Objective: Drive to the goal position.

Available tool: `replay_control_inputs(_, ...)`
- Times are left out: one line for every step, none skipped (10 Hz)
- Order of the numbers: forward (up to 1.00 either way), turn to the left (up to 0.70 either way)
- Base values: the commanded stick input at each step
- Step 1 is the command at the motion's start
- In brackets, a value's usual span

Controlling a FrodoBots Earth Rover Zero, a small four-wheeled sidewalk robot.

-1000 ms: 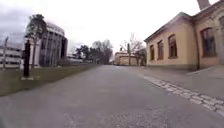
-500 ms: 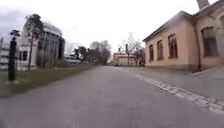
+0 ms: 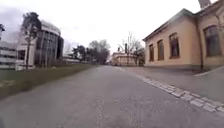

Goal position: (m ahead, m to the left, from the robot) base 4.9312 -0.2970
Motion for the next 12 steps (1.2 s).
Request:
replay_control_inputs(1.00,0.00)
replay_control_inputs(1.00,0.00)
replay_control_inputs(1.00,0.00)
replay_control_inputs(1.00,0.00)
replay_control_inputs(1.00,0.00)
replay_control_inputs(1.00,0.00)
replay_control_inputs(1.00,0.00)
replay_control_inputs(1.00,0.00)
replay_control_inputs(1.00,0.00)
replay_control_inputs(1.00,0.00)
replay_control_inputs(1.00,0.00)
replay_control_inputs(1.00,0.00)
